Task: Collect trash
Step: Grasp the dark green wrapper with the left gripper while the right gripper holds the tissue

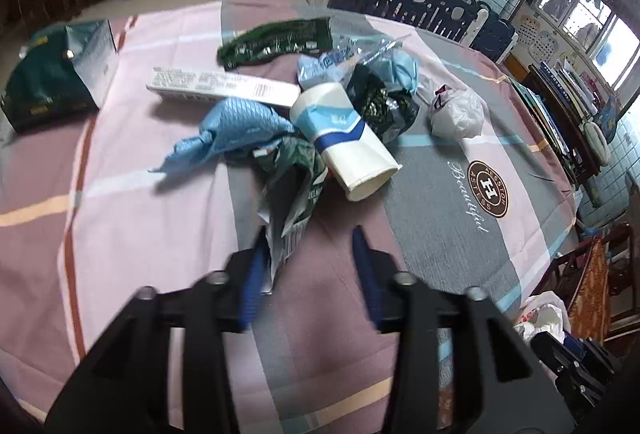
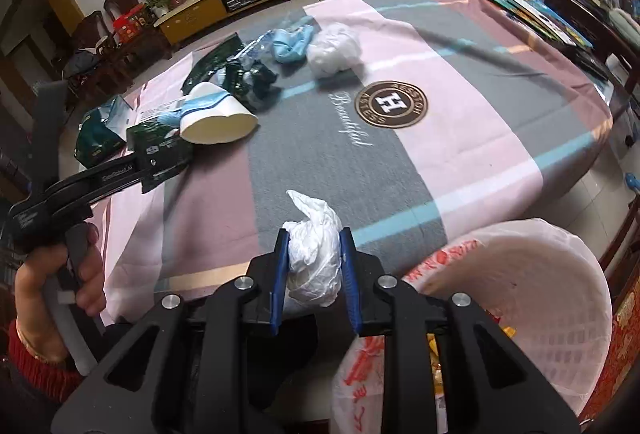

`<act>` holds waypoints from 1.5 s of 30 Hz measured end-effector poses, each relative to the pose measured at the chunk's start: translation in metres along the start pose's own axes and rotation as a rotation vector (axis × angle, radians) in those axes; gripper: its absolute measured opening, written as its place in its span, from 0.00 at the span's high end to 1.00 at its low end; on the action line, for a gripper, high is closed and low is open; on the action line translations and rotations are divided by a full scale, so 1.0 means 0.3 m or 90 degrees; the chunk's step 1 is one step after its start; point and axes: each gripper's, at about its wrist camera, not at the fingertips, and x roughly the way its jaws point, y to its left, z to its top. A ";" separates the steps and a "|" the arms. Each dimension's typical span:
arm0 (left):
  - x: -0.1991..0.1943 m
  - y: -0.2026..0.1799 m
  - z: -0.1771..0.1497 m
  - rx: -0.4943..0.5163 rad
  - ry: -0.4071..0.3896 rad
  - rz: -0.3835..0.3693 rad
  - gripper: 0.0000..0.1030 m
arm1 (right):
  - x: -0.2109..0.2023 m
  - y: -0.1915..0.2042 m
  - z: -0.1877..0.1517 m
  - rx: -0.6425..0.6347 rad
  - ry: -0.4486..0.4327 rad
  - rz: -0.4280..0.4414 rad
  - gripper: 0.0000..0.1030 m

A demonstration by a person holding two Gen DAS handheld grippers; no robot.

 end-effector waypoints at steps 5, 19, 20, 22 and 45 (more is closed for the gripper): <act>-0.062 0.038 -0.090 -0.037 -0.027 -0.005 0.97 | -0.019 -0.010 -0.007 -0.003 -0.008 -0.004 0.75; -0.511 -0.044 -0.359 0.017 -0.209 0.165 0.97 | -0.141 0.124 -0.031 -0.086 -0.061 0.002 0.75; -0.534 -0.045 -0.367 0.019 -0.218 0.167 0.97 | -0.151 0.134 -0.029 -0.091 -0.064 0.003 0.75; -0.572 -0.045 -0.380 0.022 -0.232 0.176 0.97 | -0.179 0.154 -0.027 -0.101 -0.073 0.003 0.75; -0.666 -0.040 -0.447 0.024 -0.248 0.155 0.97 | -0.266 0.211 -0.038 -0.120 -0.096 0.012 0.75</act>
